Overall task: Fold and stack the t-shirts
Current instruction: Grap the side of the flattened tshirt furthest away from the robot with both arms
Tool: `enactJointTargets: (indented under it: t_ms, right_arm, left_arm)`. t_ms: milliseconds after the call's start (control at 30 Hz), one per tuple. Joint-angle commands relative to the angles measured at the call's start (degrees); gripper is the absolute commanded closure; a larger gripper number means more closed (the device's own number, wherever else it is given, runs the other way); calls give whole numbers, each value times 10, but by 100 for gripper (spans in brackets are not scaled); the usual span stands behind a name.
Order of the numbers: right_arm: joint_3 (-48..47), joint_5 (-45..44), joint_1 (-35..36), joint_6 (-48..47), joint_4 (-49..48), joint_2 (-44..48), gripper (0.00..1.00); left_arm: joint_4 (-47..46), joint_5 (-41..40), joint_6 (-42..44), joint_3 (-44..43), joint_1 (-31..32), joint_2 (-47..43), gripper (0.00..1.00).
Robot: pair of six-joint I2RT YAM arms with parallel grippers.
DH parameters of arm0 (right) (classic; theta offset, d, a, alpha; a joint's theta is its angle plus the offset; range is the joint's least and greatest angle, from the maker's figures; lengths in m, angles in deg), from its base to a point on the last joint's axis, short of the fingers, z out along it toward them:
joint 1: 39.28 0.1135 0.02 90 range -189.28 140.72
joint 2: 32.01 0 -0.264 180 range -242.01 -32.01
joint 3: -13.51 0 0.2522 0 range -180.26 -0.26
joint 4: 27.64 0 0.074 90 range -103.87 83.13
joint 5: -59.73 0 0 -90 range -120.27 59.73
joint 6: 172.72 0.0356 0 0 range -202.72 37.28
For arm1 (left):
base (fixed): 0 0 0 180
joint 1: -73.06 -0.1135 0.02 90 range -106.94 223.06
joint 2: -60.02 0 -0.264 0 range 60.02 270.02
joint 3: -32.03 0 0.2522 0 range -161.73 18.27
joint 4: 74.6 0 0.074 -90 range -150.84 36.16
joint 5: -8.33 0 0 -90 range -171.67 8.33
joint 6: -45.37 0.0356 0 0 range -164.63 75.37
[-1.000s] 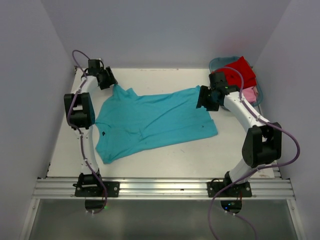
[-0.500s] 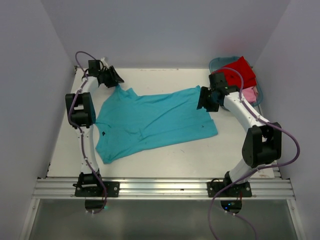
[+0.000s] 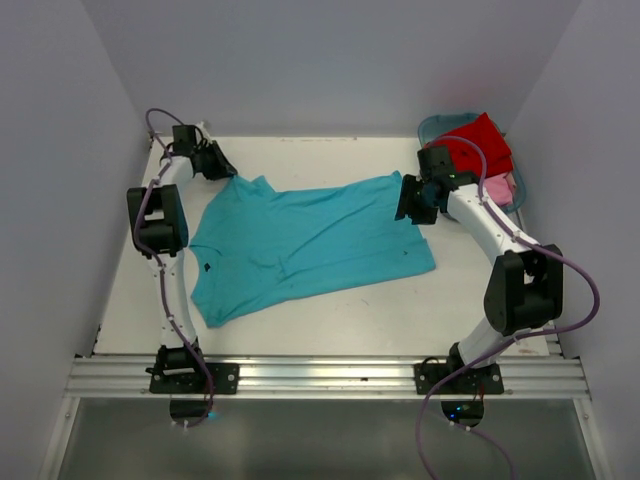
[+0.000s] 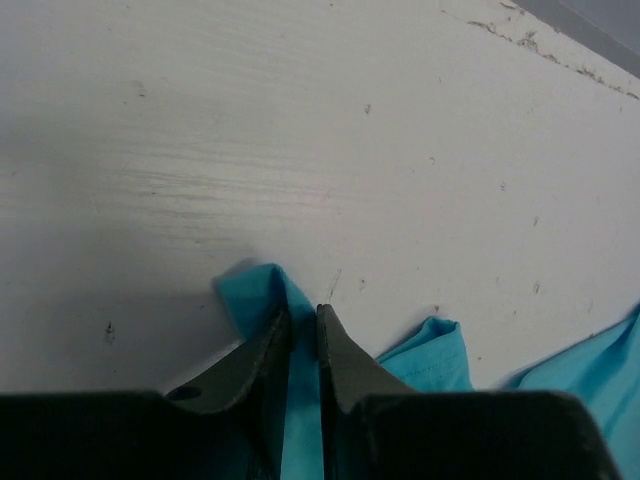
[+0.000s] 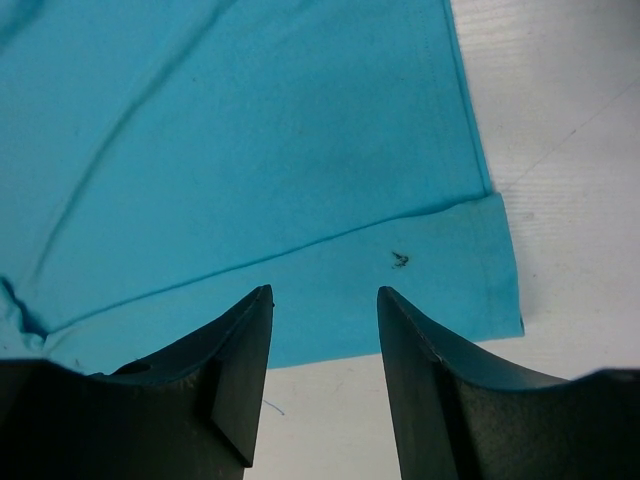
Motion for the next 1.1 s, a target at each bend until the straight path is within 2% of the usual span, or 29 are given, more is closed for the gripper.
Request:
enactJointTargets:
  t_ms: [0, 133, 267, 300, 467, 500, 567, 600, 633, 667, 700, 733, 833, 1067]
  right_arm:
    - [1, -8, 1, -5, 0, 7, 50]
    - [-2, -8, 1, -5, -2, 6, 51]
    - [-10, -22, 1, -1, -13, -8, 56]
    - [-14, -28, 1, 1, -15, -14, 60]
    - [-90, -79, -4, 10, -18, -76, 100]
    - [-106, -86, -6, 16, -19, -104, 100]
    - [-163, -97, -10, 22, -19, -137, 98]
    - [-184, -98, -11, 23, -19, -169, 83]
    - [-206, -100, -12, 24, -15, -188, 72]
    - [-248, -103, -13, 24, -13, -204, 67]
    - [-271, -103, -12, 18, -6, -241, 54]
    - [-315, -105, -13, 17, -2, -260, 49]
    - [-381, -106, -15, 9, 17, -332, 45]
    - [-575, -100, -19, 0, 51, -474, 50]
  left_arm:
    - [6, -57, 14, -12, -6, -37, 81]
    - [38, -59, 6, -55, -8, -11, 85]
    - [-68, -16, -11, 28, -9, -67, 88]
    - [-80, -14, -17, 51, -9, -78, 90]
    - [-72, 7, -17, 33, -9, -106, 92]
    - [-66, 13, -17, 33, -8, -109, 92]
    - [-66, 18, -17, 44, -9, -125, 92]
    - [-71, 24, -18, 57, -9, -131, 93]
    - [-73, 26, -18, 64, -9, -137, 93]
    - [-79, 28, -18, 72, -9, -149, 93]
    - [-81, 32, -17, 84, -9, -154, 93]
    - [-82, 32, -17, 88, -9, -163, 93]
    - [-82, 45, -20, 103, -9, -173, 93]
    - [-82, 51, -17, 138, -8, -195, 94]
